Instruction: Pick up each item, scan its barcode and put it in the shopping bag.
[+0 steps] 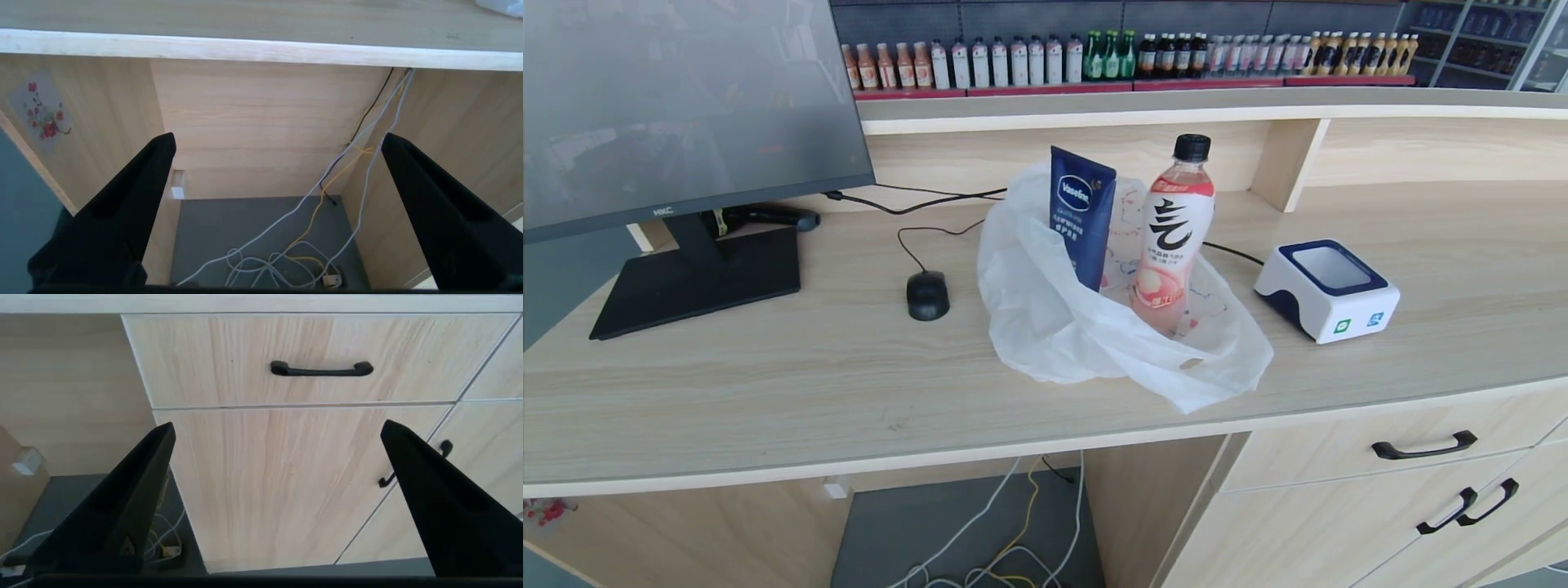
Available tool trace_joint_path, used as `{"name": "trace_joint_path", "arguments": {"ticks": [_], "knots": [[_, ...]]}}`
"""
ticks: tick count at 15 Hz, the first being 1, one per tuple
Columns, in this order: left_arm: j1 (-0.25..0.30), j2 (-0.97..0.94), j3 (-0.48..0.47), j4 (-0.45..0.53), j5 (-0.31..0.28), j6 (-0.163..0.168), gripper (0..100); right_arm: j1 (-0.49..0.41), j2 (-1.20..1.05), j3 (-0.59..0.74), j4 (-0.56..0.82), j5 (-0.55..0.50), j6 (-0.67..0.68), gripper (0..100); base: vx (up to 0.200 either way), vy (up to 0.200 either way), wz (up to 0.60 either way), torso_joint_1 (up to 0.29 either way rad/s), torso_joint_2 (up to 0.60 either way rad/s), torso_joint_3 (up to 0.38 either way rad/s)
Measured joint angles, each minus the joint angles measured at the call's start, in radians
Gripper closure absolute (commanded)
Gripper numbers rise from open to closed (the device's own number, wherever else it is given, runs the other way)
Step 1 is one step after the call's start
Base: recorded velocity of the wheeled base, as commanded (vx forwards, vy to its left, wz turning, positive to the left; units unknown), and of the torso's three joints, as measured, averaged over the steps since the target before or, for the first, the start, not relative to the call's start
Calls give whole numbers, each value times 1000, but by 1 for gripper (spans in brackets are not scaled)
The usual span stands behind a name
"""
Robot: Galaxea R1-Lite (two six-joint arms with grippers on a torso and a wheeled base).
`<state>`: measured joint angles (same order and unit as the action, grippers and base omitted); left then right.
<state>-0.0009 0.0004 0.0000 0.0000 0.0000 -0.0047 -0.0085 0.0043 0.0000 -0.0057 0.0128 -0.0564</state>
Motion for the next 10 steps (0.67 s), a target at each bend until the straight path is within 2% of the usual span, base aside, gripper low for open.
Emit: {"name": "trace_joint_path", "arguments": {"ticks": [1,10], "knots": [[0,0,0,0,0,0,0,0,-3,-1,2,-2,29,0,0,0,0,0,0,0],[1,0,0,0,0,-8,0,1,-6,0,4,-5,59,0,0,-200,0,7,5,2]]}}
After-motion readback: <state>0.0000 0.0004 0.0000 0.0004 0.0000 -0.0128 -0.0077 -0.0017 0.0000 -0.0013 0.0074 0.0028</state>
